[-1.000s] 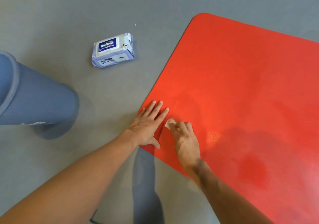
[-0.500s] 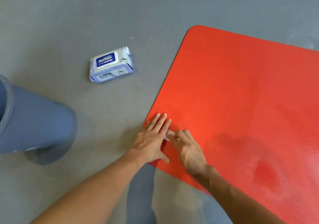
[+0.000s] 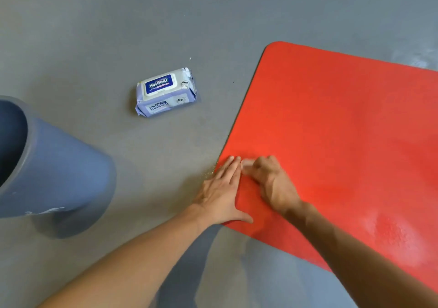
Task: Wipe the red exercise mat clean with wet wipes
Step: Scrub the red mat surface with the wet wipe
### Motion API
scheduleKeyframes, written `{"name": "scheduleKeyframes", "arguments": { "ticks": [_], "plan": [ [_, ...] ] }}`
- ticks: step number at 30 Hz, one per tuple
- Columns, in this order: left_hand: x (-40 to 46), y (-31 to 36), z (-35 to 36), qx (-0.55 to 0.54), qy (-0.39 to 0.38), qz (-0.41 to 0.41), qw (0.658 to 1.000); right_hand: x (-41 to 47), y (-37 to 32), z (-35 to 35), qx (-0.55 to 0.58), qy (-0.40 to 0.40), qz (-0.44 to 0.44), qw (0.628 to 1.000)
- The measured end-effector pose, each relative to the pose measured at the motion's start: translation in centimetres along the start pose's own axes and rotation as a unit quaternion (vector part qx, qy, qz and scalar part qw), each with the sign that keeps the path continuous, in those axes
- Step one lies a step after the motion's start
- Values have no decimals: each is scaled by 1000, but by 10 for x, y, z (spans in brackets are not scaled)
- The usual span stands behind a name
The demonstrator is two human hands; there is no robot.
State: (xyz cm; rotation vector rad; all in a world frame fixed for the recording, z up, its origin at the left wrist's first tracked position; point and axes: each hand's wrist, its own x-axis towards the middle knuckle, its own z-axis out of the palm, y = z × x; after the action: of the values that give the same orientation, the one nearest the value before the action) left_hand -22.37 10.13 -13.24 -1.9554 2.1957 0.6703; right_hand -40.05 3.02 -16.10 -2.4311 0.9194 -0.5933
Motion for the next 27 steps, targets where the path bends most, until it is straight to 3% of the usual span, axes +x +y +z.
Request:
{"name": "scheduleKeyframes", "arguments": {
  "ticks": [2, 3, 5, 7, 8, 10, 13, 17, 19, 23, 25, 27],
  "plan": [
    [-4, -10, 3, -3, -2, 22, 1000, -30, -9, 7, -35, -52, -58, 996],
    [-5, -16, 4, 3, -7, 37, 999, -34, -5, 3, -57, -38, -38, 997],
    [-8, -28, 2, 11, -18, 75, 997, -30, 8, -5, -91, 46, 102, 990],
    [-9, -41, 3, 15, -19, 109, 994, -18, 4, -4, -87, 135, 254, 954],
    [-10, -47, 6, 22, -7, 118, 993, -13, -6, 4, -76, 159, 289, 941],
    [-14, -57, 13, 38, 32, 124, 991, -9, -40, 28, -51, 160, 282, 945],
    [-24, -68, 25, 41, 59, 123, 990, -21, -95, 62, -16, 71, 207, 976],
    [-37, -76, 34, 48, 101, 129, 985, -48, -90, 55, -5, 29, 132, 991],
    [-40, -78, 36, 53, 117, 133, 983, -64, -70, 39, -42, 82, 189, 978],
    [-49, -86, 41, 62, 144, 130, 979, -74, -75, 32, -57, 175, 402, 897],
    [-55, -90, 45, 59, 144, 120, 981, -58, -102, 48, -43, 174, 389, 904],
    [-59, -89, 45, 34, 129, 94, 987, -43, -131, 71, -37, 131, 301, 944]
  ]
}}
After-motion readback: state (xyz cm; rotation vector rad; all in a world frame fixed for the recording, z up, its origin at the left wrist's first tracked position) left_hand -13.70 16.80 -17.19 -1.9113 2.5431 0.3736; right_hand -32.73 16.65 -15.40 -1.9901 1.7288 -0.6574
